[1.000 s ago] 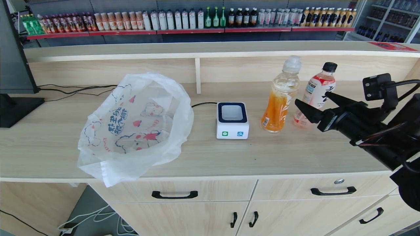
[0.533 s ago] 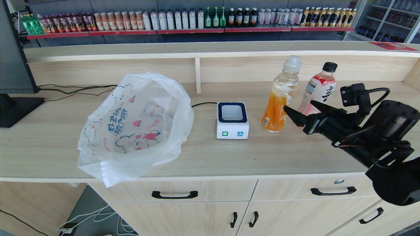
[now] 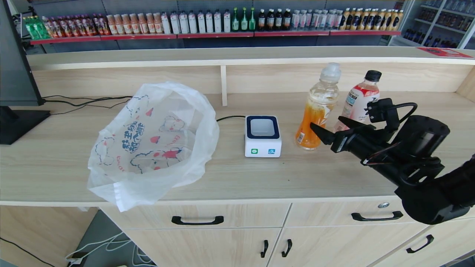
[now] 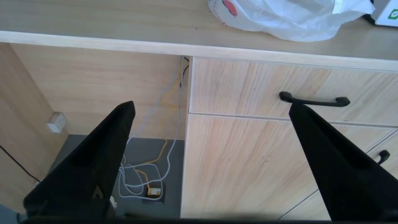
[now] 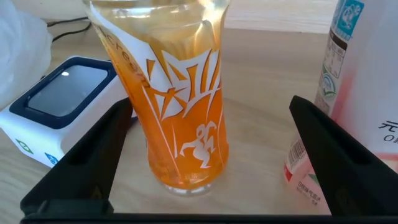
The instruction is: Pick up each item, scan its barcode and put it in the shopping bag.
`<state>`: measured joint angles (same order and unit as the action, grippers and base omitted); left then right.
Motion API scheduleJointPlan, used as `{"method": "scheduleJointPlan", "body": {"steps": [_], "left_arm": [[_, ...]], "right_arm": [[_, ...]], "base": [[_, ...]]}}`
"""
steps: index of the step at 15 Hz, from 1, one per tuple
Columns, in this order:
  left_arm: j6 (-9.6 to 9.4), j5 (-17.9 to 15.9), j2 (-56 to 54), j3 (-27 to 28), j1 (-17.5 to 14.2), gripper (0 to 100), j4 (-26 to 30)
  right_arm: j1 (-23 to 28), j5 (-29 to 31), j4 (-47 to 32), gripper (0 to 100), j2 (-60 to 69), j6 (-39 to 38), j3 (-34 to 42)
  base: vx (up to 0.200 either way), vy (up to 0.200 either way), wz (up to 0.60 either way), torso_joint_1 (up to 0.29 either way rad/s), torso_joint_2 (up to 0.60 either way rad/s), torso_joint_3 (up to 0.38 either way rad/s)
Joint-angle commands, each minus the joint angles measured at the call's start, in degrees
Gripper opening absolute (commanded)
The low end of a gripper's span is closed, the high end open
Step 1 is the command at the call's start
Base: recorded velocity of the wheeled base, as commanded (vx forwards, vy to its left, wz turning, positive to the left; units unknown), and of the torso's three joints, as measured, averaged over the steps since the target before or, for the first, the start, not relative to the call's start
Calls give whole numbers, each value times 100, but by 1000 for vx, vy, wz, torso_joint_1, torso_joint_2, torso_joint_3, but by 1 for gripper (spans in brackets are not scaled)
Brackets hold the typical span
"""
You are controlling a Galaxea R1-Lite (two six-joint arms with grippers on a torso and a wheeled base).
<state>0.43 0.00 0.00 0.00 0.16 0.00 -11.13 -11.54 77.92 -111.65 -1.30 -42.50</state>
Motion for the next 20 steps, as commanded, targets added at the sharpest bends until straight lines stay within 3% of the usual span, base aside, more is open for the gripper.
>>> {"method": "scheduleJointPlan", "body": {"steps": [1, 16, 20], "left_arm": [[1, 0, 0, 0, 2, 100, 0], [1, 0, 0, 0, 2, 100, 0], [1, 0, 0, 0, 2, 100, 0]], "right_arm": [[-65, 12, -5, 100, -102, -1, -171], [-276, 144, 12, 100, -753, -160, -1094], [-284, 486, -23, 100, -964, -160, -1578]], "base": [[0, 0, 0, 0, 0, 0], [0, 0, 0, 0, 0, 0], [0, 0, 0, 0, 0, 0]]}}
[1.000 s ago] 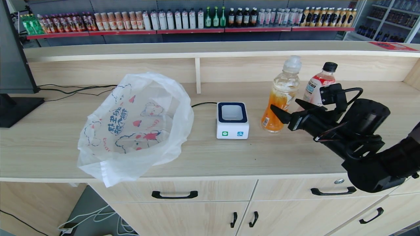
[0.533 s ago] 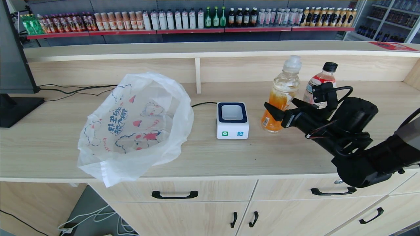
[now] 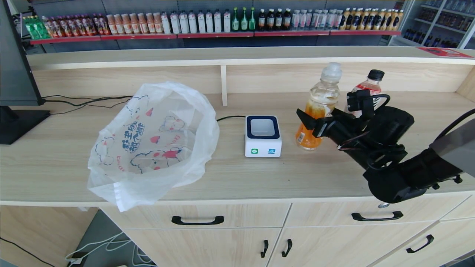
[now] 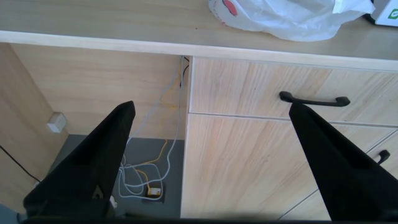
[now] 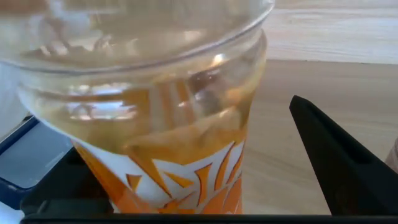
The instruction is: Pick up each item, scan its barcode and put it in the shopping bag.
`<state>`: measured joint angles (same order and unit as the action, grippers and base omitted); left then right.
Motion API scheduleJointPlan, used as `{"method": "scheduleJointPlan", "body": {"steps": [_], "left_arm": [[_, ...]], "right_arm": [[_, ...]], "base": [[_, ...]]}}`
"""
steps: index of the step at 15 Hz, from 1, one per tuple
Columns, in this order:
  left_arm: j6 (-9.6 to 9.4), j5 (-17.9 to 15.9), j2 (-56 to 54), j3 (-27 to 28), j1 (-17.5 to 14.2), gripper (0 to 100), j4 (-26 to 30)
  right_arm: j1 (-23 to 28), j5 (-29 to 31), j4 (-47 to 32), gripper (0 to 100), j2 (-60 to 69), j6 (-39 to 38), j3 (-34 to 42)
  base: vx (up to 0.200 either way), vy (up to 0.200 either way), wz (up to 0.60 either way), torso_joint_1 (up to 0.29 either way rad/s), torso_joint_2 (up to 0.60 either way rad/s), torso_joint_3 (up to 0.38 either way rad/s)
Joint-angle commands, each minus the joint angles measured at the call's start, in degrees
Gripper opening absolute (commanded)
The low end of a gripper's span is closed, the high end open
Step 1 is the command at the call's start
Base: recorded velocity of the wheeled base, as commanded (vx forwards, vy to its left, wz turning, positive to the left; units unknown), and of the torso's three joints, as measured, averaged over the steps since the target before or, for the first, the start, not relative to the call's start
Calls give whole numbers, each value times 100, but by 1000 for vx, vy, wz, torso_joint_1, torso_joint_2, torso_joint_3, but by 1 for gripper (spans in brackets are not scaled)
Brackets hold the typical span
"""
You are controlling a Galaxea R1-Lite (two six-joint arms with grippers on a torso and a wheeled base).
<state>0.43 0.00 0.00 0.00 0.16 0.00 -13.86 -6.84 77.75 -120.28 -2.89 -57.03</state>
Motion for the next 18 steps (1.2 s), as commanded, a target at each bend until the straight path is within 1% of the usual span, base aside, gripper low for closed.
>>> {"method": "scheduleJointPlan", "body": {"steps": [1, 2, 5, 12, 13, 18], "left_arm": [[1, 0, 0, 0, 2, 100, 0], [1, 0, 0, 0, 2, 100, 0], [1, 0, 0, 0, 2, 100, 0], [1, 0, 0, 0, 2, 100, 0], [1, 0, 0, 0, 2, 100, 0], [1, 0, 0, 0, 2, 100, 0]], "right_arm": [[-82, 218, -14, 100, -127, -1, -160], [-161, 411, -23, 100, -136, -1, -168], [-266, 710, -32, 100, -127, -1, -160], [-504, 798, -32, 100, -127, -1, -107], [-521, 798, -32, 0, -127, -1, -116], [-530, 798, 3, 0, 119, -54, 157]], "base": [[0, 0, 0, 0, 0, 0], [0, 0, 0, 0, 0, 0], [0, 0, 0, 0, 0, 0], [0, 0, 0, 0, 0, 0], [0, 0, 0, 0, 0, 0], [0, 0, 0, 0, 0, 0]]}}
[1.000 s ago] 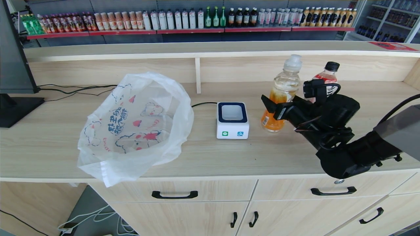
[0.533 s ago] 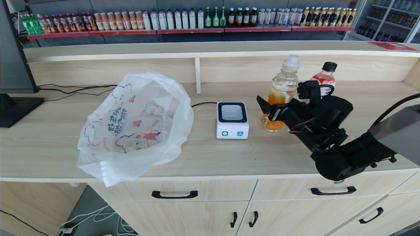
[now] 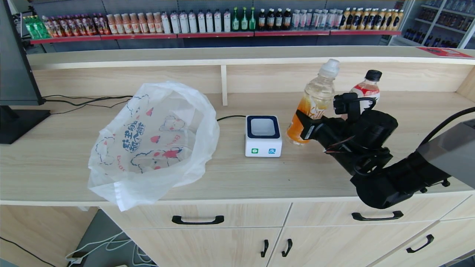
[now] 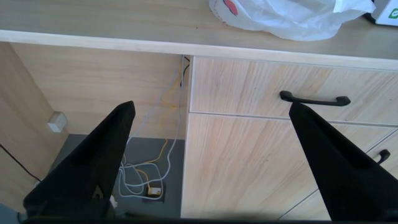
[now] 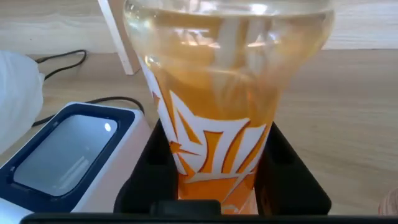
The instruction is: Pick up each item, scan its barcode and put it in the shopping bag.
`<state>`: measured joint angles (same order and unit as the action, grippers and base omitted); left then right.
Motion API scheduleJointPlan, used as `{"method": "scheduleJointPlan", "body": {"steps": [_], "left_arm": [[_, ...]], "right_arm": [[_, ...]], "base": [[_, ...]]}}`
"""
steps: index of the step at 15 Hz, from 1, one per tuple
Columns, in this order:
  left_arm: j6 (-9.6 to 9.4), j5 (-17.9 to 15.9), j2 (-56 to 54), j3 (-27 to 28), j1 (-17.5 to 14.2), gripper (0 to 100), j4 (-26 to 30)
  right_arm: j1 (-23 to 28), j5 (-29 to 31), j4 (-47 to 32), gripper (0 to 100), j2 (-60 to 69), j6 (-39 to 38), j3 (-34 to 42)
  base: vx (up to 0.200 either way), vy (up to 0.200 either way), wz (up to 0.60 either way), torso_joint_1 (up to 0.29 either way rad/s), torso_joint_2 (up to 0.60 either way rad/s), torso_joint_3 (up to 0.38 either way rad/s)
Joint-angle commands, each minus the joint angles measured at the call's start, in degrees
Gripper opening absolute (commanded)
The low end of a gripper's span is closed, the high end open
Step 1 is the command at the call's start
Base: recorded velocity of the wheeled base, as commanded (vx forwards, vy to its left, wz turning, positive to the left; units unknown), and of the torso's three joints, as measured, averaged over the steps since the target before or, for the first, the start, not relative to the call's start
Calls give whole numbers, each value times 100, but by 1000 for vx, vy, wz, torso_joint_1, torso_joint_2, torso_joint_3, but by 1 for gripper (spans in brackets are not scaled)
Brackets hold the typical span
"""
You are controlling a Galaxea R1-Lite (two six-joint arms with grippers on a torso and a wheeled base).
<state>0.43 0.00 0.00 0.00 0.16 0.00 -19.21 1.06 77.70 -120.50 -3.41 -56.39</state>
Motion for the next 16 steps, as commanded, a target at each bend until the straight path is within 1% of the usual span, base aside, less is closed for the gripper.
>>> {"method": "scheduleJointPlan", "body": {"steps": [1, 5, 10, 13, 16], "left_arm": [[1, 0, 0, 0, 2, 100, 0], [1, 0, 0, 0, 2, 100, 0], [1, 0, 0, 0, 2, 100, 0], [1, 0, 0, 0, 2, 100, 0], [1, 0, 0, 0, 2, 100, 0]], "right_arm": [[5, -1, 43, 0, 335, -37, 375], [5, -9, 61, 0, 616, -54, 480], [-39, -36, 78, 0, 1073, -54, 841], [-109, -62, 114, 0, 1495, -63, 1271], [-144, -212, 140, 0, 2198, -63, 1957]], "base": [[0, 0, 0, 0, 0, 0], [0, 0, 0, 0, 0, 0], [0, 0, 0, 0, 0, 0], [0, 0, 0, 0, 0, 0], [0, 0, 0, 0, 0, 0]]}}
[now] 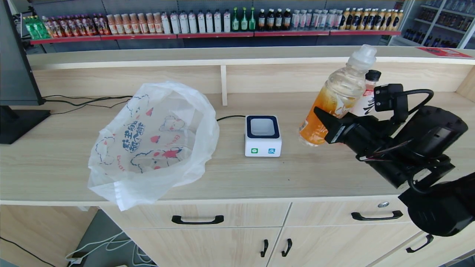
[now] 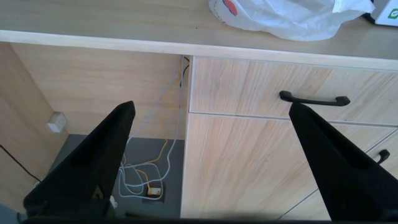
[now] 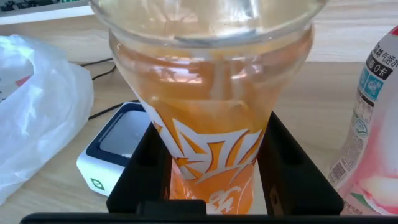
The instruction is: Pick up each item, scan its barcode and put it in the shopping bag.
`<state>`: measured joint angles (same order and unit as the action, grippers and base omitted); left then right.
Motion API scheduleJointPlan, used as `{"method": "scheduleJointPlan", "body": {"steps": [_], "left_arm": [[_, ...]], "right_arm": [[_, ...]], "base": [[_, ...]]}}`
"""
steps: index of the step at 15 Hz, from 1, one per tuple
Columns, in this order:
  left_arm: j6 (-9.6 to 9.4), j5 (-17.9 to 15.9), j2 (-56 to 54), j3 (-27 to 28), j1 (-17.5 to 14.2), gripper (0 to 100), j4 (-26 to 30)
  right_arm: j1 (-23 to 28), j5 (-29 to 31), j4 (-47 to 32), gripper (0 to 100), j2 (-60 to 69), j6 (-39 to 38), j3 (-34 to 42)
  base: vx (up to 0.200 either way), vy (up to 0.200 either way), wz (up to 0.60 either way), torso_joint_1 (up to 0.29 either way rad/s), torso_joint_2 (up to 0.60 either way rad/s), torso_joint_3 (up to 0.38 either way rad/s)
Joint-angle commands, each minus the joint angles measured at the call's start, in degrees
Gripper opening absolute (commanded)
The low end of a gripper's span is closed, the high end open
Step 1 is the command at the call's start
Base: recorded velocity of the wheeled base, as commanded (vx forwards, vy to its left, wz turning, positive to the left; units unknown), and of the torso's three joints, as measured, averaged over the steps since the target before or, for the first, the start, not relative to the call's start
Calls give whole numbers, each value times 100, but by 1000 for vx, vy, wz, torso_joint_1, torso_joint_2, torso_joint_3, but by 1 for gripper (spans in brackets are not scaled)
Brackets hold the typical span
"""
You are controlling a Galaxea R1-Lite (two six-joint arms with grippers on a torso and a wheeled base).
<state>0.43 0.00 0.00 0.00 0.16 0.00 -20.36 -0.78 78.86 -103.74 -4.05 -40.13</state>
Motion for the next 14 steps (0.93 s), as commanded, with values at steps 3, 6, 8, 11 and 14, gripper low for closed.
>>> {"method": "scheduleJointPlan", "body": {"steps": [3, 6, 8, 11, 14], "left_arm": [[1, 0, 0, 0, 2, 100, 0], [1, 0, 0, 0, 2, 100, 0], [1, 0, 0, 0, 2, 100, 0], [1, 0, 0, 0, 2, 100, 0], [1, 0, 0, 0, 2, 100, 0]], "right_arm": [[-320, -45, 24, 0, 1163, 0, 911], [-337, -317, 42, 0, 1620, -35, 1412], [-337, -441, 86, 0, 1831, -70, 1605], [-548, -889, 173, 0, 1981, -237, 1921], [-1032, -1425, 490, 0, 2042, -597, 2159]], "base": [[0, 0, 0, 0, 0, 0], [0, 0, 0, 0, 0, 0], [0, 0, 0, 0, 0, 0], [0, 0, 0, 0, 0, 0], [0, 0, 0, 0, 0, 0]]}}
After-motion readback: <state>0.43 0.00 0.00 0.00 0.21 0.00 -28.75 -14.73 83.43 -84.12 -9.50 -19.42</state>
